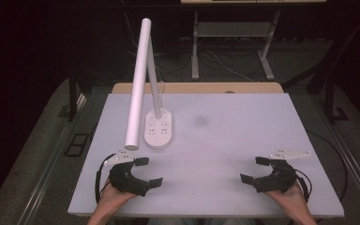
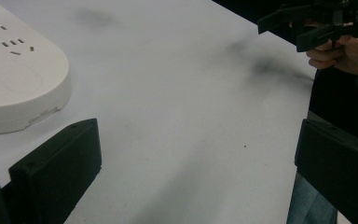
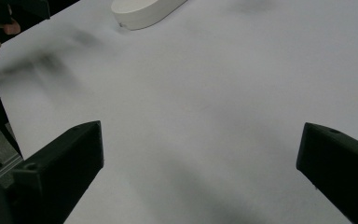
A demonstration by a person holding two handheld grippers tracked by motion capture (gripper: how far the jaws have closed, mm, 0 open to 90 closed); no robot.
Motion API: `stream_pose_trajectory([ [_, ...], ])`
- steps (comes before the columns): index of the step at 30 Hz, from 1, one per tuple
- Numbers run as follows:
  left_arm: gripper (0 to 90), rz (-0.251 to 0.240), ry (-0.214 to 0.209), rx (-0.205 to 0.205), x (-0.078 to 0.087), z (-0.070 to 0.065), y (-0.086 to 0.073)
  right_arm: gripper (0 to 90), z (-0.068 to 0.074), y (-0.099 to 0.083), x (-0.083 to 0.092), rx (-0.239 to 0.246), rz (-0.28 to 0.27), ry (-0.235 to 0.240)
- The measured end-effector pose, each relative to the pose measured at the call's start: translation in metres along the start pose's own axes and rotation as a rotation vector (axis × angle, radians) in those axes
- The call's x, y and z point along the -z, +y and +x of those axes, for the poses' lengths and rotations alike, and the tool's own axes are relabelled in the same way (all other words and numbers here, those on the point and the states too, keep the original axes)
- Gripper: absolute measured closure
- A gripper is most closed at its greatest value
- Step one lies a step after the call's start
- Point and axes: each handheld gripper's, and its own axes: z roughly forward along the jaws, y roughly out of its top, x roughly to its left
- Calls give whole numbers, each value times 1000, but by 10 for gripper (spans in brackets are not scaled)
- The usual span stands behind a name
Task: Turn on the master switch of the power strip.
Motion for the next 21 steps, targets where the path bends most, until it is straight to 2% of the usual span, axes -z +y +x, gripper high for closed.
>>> stream_pose_trajectory([
  [10, 0, 14, 4, 8, 3, 4, 6, 0, 0, 0, 1, -4, 4, 3],
  [18, 0, 11, 11, 16, 8, 11, 16, 0, 0, -1, -1, 9, 11, 0],
  [21, 0, 25, 13, 12, 9, 15, 19, 0, -1, 0, 0, 10, 9, -4],
])
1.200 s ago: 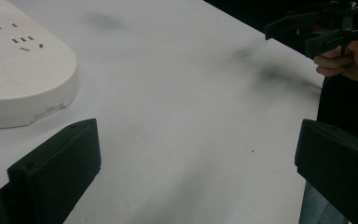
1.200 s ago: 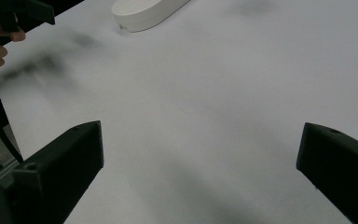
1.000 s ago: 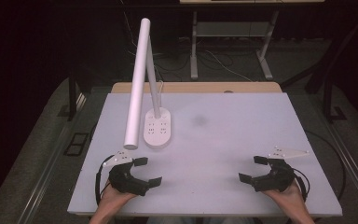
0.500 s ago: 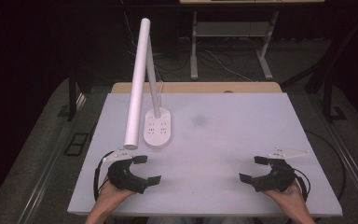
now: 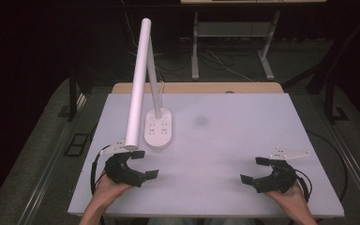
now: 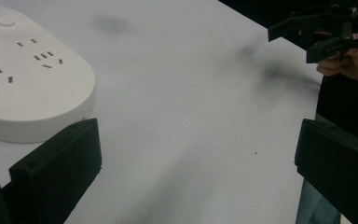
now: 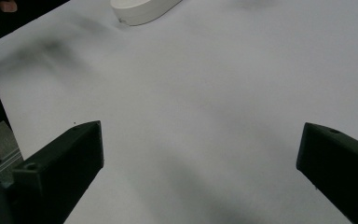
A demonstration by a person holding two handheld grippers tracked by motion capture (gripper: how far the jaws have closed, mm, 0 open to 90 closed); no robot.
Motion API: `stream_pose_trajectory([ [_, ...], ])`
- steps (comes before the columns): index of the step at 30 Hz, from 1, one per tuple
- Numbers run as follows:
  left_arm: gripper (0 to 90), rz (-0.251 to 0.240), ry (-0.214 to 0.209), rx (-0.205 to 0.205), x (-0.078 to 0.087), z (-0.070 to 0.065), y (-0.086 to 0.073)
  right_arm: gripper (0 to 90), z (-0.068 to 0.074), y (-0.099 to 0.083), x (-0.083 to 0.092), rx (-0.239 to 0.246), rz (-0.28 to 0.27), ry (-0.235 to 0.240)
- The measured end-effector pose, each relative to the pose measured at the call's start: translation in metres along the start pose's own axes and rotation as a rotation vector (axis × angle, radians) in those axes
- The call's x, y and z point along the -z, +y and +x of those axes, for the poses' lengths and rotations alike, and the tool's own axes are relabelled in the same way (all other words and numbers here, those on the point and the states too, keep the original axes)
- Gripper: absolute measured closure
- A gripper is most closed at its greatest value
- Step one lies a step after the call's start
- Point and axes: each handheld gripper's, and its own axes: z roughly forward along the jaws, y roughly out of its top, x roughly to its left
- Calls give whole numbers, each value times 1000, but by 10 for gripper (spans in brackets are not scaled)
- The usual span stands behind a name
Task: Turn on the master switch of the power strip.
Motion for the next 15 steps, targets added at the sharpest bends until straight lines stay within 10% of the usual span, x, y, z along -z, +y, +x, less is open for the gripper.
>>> stream_pose_trajectory([
  [15, 0, 7, -10, 20, 5, 13, 15, 0, 0, -1, -1, -1, 6, 2],
])
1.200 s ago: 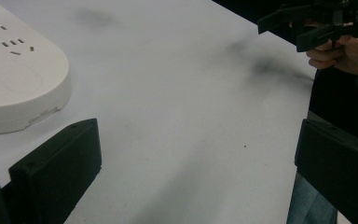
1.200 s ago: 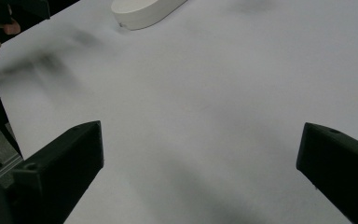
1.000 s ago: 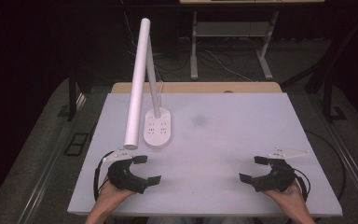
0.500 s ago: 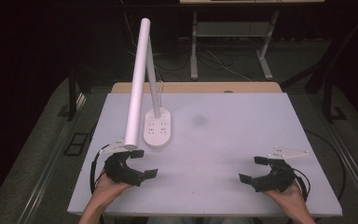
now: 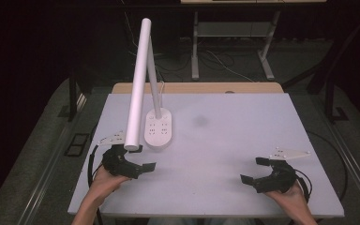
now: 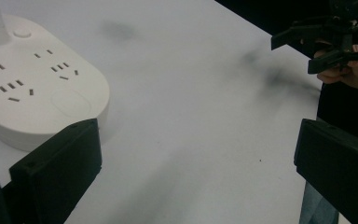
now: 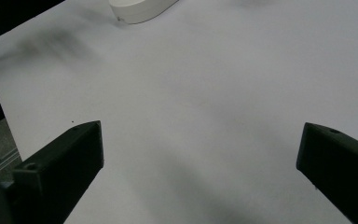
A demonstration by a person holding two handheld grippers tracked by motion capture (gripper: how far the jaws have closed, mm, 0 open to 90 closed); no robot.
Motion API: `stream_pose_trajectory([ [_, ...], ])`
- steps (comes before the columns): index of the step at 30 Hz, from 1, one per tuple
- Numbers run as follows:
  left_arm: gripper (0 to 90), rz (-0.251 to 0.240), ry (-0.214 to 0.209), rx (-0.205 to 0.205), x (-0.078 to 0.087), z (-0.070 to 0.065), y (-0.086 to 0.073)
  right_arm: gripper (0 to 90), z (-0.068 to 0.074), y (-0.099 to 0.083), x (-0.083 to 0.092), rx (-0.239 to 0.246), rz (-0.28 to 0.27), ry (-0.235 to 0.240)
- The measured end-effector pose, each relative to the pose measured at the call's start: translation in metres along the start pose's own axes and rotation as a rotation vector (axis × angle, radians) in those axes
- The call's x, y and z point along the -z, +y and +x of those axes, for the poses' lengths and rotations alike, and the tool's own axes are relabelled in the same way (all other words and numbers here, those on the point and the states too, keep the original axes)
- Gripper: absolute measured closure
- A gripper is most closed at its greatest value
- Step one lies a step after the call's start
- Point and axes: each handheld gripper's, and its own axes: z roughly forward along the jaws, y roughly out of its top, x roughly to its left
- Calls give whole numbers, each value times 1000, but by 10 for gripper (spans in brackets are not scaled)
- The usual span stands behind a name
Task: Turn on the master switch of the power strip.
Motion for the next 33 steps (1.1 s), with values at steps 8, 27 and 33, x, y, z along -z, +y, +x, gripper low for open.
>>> stream_pose_trajectory([
  [8, 0, 23, 14, -20, 4, 3, 10, 0, 0, 0, 0, 0, -2, 0],
  [27, 5, 35, 72, -39, 18, 22, 36, 0, -1, -1, 0, -2, 3, -4],
  [33, 6, 52, 87, -40, 17, 29, 43, 0, -2, -1, -1, 4, 2, -4],
])
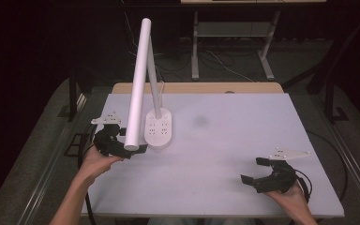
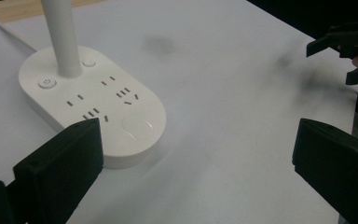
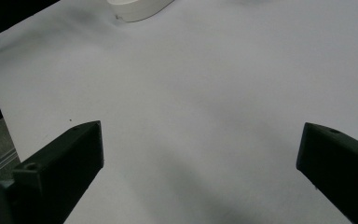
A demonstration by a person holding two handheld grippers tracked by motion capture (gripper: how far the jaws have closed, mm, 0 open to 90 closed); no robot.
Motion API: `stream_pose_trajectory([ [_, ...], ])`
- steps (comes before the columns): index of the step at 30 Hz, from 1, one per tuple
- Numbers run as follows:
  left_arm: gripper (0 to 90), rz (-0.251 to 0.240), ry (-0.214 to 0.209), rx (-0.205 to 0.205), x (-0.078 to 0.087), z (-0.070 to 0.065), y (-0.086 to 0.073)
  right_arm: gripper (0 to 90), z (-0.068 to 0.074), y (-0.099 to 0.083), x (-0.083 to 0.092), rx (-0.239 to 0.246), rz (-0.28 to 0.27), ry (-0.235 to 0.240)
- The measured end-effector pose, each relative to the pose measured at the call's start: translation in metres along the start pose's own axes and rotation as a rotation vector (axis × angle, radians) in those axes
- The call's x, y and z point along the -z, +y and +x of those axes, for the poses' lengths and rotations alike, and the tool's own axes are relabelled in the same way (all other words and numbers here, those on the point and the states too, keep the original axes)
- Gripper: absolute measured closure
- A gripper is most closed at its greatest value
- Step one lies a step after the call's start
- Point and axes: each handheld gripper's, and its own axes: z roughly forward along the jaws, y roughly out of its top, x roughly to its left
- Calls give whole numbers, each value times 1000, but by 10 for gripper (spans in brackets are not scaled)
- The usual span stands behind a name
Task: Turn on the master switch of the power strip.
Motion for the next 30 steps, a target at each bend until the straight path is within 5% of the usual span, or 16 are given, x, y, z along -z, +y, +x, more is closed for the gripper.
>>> stream_pose_trajectory([
  [30, 15, 67, 35, -27, -10, 26, 34, 0, -2, -2, -1, -4, 7, -4],
])
